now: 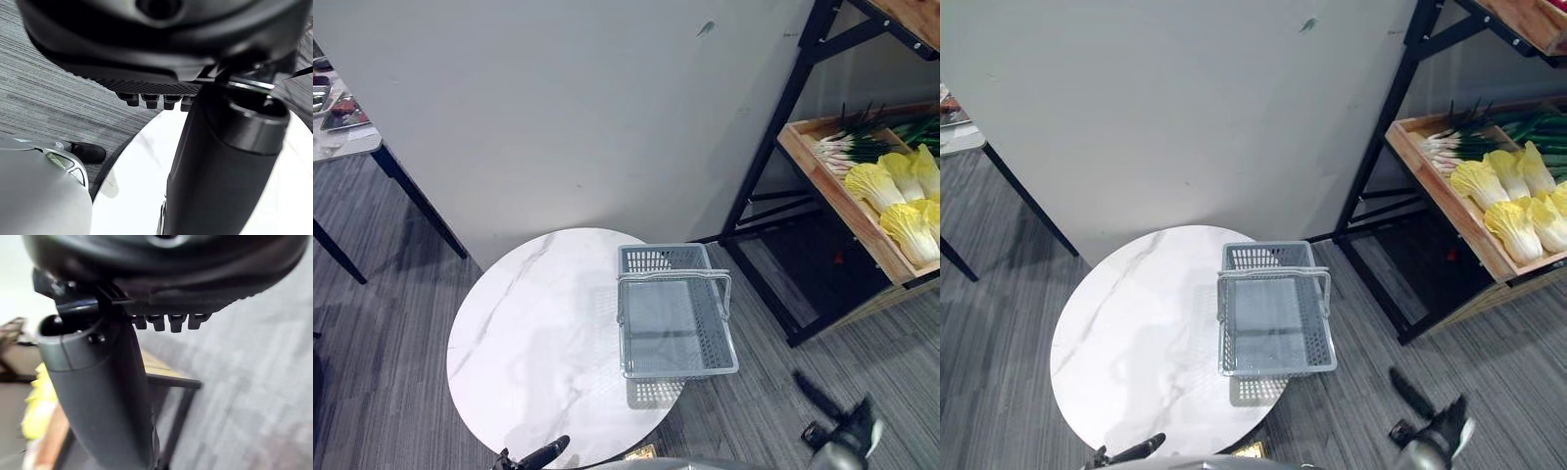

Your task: Pick vegetable in the basket

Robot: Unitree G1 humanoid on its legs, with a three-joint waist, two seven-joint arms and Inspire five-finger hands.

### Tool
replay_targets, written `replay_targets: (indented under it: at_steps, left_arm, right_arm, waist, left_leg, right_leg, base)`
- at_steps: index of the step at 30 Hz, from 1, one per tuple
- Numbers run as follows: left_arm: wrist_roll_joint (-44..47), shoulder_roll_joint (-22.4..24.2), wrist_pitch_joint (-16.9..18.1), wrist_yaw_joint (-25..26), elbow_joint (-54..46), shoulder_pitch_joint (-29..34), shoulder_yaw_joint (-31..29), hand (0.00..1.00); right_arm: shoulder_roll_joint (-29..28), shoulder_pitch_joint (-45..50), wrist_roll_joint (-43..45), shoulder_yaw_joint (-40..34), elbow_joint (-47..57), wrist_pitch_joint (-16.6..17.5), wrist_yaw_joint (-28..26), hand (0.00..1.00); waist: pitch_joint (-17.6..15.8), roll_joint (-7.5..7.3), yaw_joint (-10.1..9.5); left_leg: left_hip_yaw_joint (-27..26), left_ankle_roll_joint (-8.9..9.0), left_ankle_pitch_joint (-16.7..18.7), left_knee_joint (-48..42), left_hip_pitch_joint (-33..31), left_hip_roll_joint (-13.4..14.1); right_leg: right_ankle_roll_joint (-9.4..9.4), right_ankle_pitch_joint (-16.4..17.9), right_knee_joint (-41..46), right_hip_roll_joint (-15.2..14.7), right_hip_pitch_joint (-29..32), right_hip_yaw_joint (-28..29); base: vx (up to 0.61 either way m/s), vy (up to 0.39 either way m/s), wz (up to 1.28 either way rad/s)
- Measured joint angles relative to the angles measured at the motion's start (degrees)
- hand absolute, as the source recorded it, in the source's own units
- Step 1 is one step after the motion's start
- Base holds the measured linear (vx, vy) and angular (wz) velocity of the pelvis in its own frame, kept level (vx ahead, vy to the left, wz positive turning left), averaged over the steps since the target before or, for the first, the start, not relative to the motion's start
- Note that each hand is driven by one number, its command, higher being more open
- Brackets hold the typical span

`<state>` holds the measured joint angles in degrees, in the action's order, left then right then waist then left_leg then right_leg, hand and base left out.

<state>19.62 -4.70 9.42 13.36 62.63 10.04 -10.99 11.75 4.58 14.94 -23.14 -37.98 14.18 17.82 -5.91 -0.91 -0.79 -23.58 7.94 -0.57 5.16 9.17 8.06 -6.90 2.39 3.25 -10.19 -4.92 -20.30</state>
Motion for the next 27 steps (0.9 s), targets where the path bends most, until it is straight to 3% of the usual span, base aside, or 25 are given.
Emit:
replay_targets:
  at_steps: [4,9,16,27]
  left_arm:
    - [-0.03,-1.86,-0.94,0.14,-0.65,0.73,4.63,1.00]
    - [-0.07,-2.76,-1.46,0.37,-1.16,1.01,6.51,1.00]
    - [-0.07,-3.84,-2.45,0.45,-1.83,1.85,8.54,1.00]
    - [-0.08,-4.00,-2.70,-0.19,-2.99,2.45,10.22,1.00]
  right_arm:
    - [8.68,-3.29,-14.98,11.20,16.14,-0.22,-0.89,1.00]
    - [16.21,-8.91,-26.65,22.40,19.88,-0.23,-7.53,1.00]
    - [23.97,-16.31,-26.55,30.61,20.30,1.02,-18.00,1.00]
    - [29.15,-25.80,-26.17,43.28,14.50,4.76,-22.74,1.00]
  waist:
    - [1.16,0.00,1.14]
    - [1.31,-0.42,0.79]
    - [1.09,-0.86,0.62]
    - [-0.37,-0.15,0.67]
  left_leg:
    - [0.44,-0.43,-0.91,-0.15,-3.08,0.10]
    - [1.07,-0.81,-1.31,-0.18,-4.32,0.02]
    - [2.58,-1.17,-1.55,-0.20,-5.40,-0.16]
    - [3.41,-1.45,-1.56,-1.44,-6.29,-0.18]
  right_leg:
    - [0.34,-0.85,-0.20,0.45,3.33,0.39]
    - [0.75,-1.49,-0.46,0.51,4.13,0.39]
    - [0.97,-1.85,-0.53,0.35,4.31,0.41]
    - [0.84,-2.95,-1.61,0.30,3.94,0.34]
  base:
    - [-0.04,-0.029,-0.01]
    - [-0.03,-0.010,0.06]
    - [-0.02,0.005,0.10]
    - [-0.03,0.001,0.01]
